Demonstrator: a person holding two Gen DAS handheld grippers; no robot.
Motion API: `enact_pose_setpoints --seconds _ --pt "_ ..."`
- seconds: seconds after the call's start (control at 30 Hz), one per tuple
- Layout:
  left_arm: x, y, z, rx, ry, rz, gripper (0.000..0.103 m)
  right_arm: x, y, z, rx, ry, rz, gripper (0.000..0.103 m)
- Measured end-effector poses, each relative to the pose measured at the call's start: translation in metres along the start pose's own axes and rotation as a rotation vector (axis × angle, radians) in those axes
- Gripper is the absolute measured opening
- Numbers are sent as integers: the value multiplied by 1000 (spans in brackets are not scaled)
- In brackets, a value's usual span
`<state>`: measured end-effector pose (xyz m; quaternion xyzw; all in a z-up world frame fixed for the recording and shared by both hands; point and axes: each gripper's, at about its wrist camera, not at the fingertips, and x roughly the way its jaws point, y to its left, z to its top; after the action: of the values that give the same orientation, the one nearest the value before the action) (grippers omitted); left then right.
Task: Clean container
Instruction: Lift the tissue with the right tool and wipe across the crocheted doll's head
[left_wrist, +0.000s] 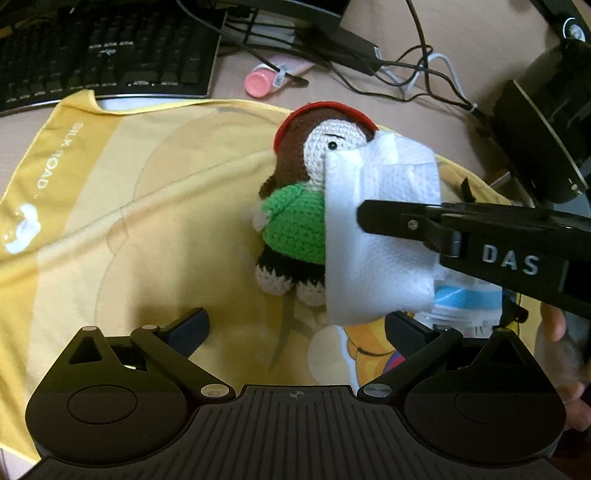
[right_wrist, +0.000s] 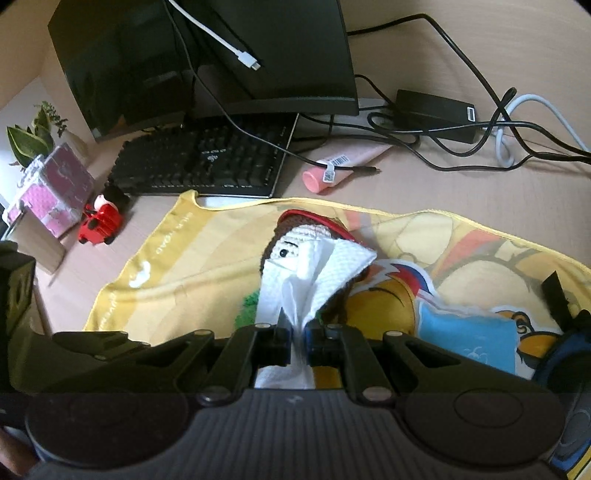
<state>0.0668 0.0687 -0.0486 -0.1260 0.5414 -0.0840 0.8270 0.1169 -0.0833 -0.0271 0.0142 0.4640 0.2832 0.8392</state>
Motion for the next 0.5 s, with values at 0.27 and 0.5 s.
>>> enact_pose_setpoints --seconds 0.27,0.5 --pt "3 -14 -3 77 20 55 103 6 -12 -6 0 16 -47 8" --pt "-5 -14 1 103 -25 43 103 -6 -41 -1 93 -19 -96 8"
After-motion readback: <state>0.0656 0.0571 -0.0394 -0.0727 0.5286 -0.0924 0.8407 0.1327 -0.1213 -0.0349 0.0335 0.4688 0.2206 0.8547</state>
